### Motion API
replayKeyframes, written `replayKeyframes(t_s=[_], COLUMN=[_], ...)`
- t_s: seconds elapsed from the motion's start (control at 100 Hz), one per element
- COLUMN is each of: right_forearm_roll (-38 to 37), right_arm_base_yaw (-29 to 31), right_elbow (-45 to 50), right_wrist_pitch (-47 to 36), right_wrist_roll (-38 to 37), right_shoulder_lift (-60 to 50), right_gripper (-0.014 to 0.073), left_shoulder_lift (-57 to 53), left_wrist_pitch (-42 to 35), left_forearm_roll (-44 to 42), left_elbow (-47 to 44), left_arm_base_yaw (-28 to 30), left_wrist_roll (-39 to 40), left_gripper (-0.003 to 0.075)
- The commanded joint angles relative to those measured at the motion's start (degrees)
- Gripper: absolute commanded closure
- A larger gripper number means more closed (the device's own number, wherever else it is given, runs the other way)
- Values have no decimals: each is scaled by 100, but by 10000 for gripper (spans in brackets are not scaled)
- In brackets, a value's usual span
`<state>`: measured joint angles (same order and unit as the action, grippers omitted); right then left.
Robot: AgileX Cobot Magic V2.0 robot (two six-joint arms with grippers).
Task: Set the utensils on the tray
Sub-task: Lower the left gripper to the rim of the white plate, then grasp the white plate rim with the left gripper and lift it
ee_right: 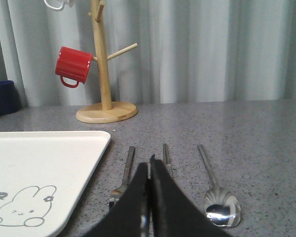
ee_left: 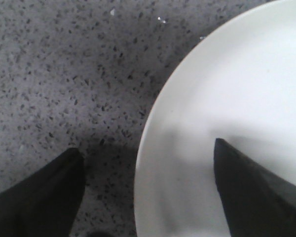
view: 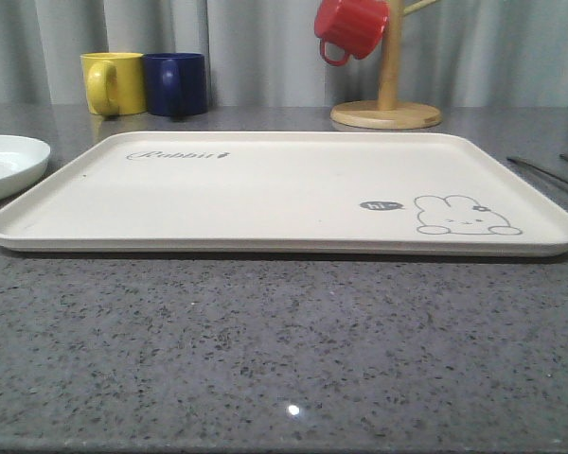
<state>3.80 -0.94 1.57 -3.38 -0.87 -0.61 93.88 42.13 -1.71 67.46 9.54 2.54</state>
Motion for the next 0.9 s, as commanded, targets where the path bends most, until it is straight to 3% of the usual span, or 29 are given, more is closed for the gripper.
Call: replayKeyframes(t_s=[0.0, 0.11, 0.18, 0.4, 0.67, 0.89], right_forearm_roll=[-43, -43, -43, -43, -43, -43], right_arm_base_yaw=[28, 28, 28, 28, 28, 28], right_elbow=[-103, -103, -103, -103, -103, -103], right_wrist_pitch=[-472, -472, -472, -472, -472, -472], right_wrist_roll=[50, 50, 50, 50, 50, 50], right_shoulder_lift=[-119, -119, -119, -119, -119, -119], right_gripper=[662, 662, 662, 662, 662, 662], left_shoulder_lift=[-114, -75, -75, -86, -685, -1554], left_wrist_pitch=[-179, -133, -119, -63, -50, -39], left_forearm_roll=[12, 21, 21, -30, 171, 1482], left_elbow=[175, 175, 175, 175, 175, 175], left_arm_base_yaw=[21, 21, 21, 34, 406, 731], left_wrist_roll=[-12, -12, -12, -12, -148, -1017], left_gripper=[204, 216, 283, 741, 733, 736])
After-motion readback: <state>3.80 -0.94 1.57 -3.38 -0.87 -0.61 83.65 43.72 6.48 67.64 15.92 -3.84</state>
